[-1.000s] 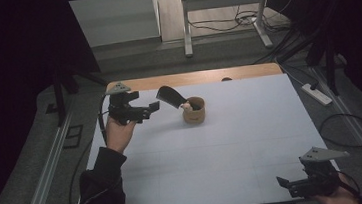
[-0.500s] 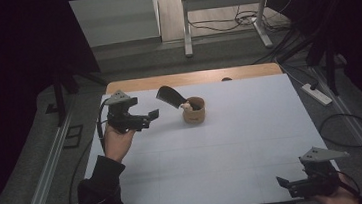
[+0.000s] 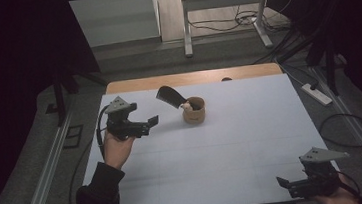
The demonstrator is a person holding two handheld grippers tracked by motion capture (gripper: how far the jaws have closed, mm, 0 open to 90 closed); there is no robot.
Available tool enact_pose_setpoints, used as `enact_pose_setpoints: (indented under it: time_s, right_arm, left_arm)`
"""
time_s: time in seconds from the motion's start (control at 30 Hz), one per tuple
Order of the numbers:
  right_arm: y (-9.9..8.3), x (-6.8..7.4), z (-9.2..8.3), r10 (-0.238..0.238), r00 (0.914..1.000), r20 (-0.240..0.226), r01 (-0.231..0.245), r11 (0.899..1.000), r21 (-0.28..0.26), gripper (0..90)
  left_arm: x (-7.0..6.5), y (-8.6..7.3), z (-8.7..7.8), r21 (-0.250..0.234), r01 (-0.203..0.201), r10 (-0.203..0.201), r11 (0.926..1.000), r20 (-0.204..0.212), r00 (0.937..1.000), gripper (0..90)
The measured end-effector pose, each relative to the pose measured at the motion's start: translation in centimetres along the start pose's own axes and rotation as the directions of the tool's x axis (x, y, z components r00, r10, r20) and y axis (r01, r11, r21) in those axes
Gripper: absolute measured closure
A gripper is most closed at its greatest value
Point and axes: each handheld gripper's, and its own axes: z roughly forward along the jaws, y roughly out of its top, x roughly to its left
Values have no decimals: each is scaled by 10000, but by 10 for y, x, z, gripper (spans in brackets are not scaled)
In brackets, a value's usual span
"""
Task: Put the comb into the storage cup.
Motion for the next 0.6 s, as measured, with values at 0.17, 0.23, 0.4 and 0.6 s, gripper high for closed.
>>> enact_pose_setpoints:
  time_s: [0.17,0.23,0.4,0.6]
  right_arm:
    - [0,0,0,-34,10000,-5,34,10000,-9,0]
    - [0,0,0,-35,10000,0,35,10000,-15,0]
    - [0,0,0,-40,10000,3,40,10000,-17,0]
    - [0,1,0,-48,10000,16,48,10000,-39,0]
  left_arm:
    - [-3,-3,-3,-55,-86,86,9999,-35,10000,0]
    - [-3,-5,-5,-68,-108,108,9999,-72,9999,0]
    - [-4,-9,-8,-84,-50,49,10000,-74,10000,0]
    - [-6,-14,-13,-95,-28,27,10000,-86,10000,0]
